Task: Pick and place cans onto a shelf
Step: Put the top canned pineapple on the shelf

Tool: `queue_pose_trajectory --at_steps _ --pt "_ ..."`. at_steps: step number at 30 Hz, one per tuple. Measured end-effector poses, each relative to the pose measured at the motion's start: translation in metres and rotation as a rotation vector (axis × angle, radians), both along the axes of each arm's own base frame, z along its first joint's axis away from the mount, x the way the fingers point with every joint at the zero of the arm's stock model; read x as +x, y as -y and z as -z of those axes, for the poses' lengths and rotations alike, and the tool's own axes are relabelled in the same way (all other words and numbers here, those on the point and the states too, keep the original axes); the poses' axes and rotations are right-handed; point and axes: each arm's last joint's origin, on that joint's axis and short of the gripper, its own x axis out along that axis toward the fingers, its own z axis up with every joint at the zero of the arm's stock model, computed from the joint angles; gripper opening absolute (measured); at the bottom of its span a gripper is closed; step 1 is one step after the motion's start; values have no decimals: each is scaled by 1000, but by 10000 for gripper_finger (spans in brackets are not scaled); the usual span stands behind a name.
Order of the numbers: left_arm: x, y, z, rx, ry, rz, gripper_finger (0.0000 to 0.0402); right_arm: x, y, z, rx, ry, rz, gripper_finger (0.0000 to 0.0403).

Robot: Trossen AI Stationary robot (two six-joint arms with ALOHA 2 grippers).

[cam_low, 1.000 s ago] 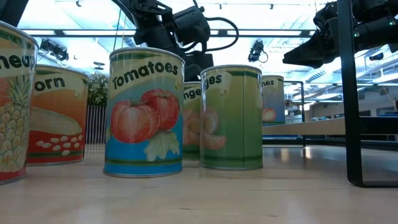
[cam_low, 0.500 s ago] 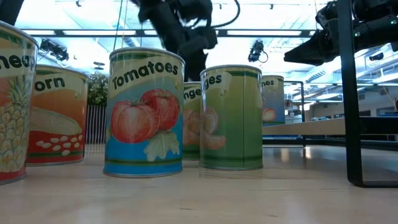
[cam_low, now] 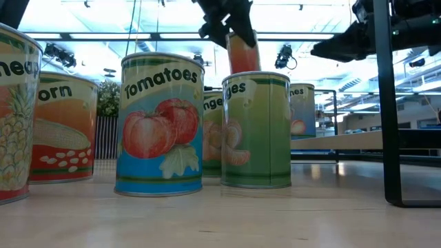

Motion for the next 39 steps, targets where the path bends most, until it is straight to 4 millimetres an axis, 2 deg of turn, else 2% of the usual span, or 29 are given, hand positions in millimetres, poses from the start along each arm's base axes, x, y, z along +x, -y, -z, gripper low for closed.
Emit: queue_pose_trajectory --at_steps 5,9,14,21,31,39 --pt "2 5 -3 -21 50 -38 317 15 -2 2 -2 11 -40 288" --pt "5 5 -5 -20 88 -57 317 30 -4 -5 9 -17 -73 318" --pt "7 5 -8 -20 127 -58 316 55 -5 -15 2 -67 -98 344" --pt "9 7 -10 -20 152 -53 316 87 1 -24 -34 -124 -47 365" --pt "9 10 -10 -18 153 -43 317 116 6 -31 -45 -118 -24 370" --pt "8 11 -9 -11 129 -28 321 125 12 -25 -48 -121 -31 324"
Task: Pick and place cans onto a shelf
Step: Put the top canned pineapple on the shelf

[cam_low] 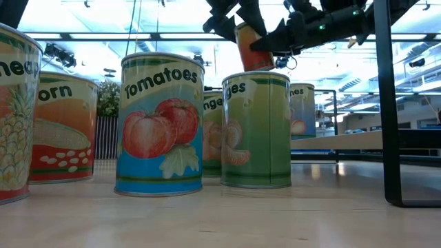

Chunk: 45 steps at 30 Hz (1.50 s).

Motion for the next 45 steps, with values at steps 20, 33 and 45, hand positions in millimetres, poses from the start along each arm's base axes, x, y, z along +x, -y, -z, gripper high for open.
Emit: queue_pose_trajectory --at_steps 20,33,45 --pt "-9 3 -15 124 -23 136 393 -21 2 -5 8 -102 26 316" --pt "-17 16 13 130 -127 188 390 -91 -13 11 80 -86 28 316" --pt "-14 7 81 82 -107 226 389 -125 -15 62 142 -21 88 316"
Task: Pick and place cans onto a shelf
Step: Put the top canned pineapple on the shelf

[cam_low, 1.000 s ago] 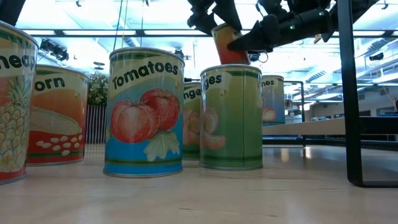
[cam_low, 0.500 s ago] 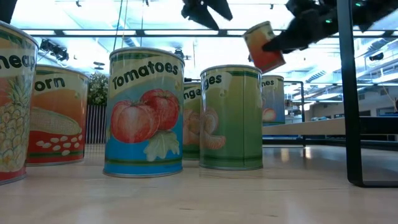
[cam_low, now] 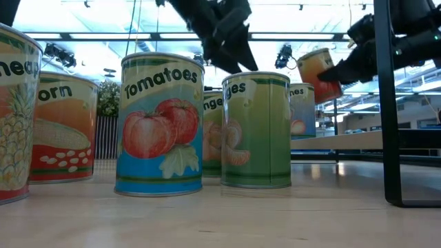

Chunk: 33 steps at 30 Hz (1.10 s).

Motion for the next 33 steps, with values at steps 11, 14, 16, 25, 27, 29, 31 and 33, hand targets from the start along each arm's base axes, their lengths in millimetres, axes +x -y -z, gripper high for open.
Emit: queue_pose_trajectory --at_steps 11,14,16,25,27,29,31,33 --pt "-13 -28 57 -17 65 -13 389 -12 11 40 12 59 122 316" --pt "-18 -31 69 -19 67 -15 389 -13 13 42 34 56 119 319" --pt "-22 -32 77 -21 81 -14 389 -12 14 43 47 58 110 320" --pt "-29 -31 92 -6 163 -2 389 -10 14 48 128 35 75 321" --pt "-29 -31 92 -3 172 0 389 -10 14 51 145 16 85 321" --pt "-28 -31 90 10 183 8 389 -10 15 53 153 -1 96 321" --pt "-27 -31 89 19 196 13 389 -9 15 54 156 -13 99 321" --pt "-27 -31 89 20 200 15 389 -9 15 55 159 -23 101 321"
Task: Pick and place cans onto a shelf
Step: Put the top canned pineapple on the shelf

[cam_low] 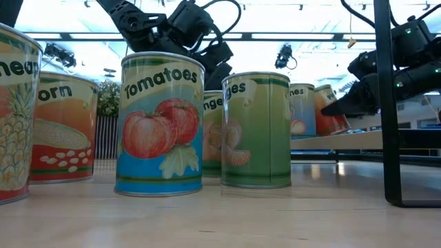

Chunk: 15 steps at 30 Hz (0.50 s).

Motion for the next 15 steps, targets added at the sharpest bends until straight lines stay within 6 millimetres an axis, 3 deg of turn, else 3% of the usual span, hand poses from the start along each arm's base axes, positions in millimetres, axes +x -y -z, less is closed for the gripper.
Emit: queue_pose_trajectory --at_steps 15 --pt "0 0 0 13 2 6 389 -1 2 4 -17 -56 63 365"
